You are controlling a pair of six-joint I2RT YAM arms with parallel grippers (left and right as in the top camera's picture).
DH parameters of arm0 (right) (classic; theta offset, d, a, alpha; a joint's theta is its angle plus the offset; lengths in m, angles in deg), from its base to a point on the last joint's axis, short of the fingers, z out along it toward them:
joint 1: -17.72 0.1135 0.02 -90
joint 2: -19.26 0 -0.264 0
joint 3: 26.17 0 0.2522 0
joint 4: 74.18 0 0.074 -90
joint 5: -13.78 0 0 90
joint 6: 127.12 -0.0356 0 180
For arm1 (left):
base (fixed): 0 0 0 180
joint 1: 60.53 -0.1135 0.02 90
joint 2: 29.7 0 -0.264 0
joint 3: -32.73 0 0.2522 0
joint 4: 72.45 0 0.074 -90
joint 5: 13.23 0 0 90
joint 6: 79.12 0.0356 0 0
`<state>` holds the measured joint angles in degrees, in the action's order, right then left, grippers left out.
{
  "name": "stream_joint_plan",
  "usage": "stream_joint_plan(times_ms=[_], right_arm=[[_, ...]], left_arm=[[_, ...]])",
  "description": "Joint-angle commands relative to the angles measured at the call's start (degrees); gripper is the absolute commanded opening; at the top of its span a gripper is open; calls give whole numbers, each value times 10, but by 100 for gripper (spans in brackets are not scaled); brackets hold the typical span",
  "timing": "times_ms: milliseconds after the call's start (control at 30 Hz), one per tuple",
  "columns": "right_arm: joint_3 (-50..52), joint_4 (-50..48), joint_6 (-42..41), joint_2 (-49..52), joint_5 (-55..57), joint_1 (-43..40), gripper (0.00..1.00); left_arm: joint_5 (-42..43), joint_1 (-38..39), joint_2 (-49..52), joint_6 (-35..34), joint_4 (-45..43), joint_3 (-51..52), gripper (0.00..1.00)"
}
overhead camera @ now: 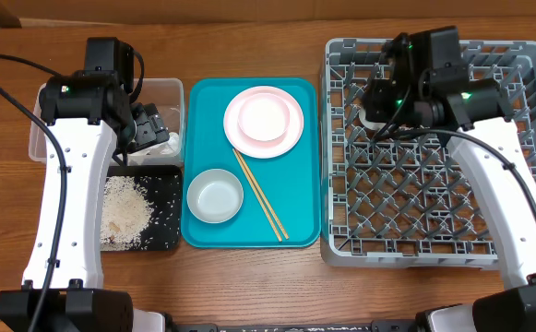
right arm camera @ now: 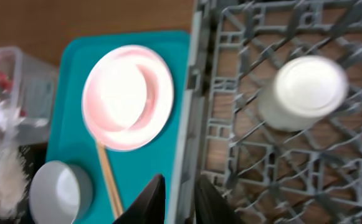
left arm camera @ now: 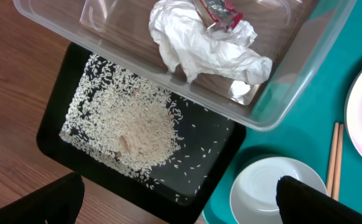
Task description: Sort waste into correct bins and load items into the dishwasher
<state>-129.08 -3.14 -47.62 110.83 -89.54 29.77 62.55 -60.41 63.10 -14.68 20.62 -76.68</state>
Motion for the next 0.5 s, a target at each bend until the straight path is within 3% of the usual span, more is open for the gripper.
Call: stream_joint_plan(times_ms=[0,300,467], right_arm=[[-2,5,0,0,-29,38,20],[-2,-45,-5,0,-26,151,22],[-2,-105,-4,15,62,236,31]], left_arm=[[-8,0,-2,-2,-1,-6,100],[-8,0,-2,-2,-1,-6,100],[-8,0,-2,-2,-1,-6,100]])
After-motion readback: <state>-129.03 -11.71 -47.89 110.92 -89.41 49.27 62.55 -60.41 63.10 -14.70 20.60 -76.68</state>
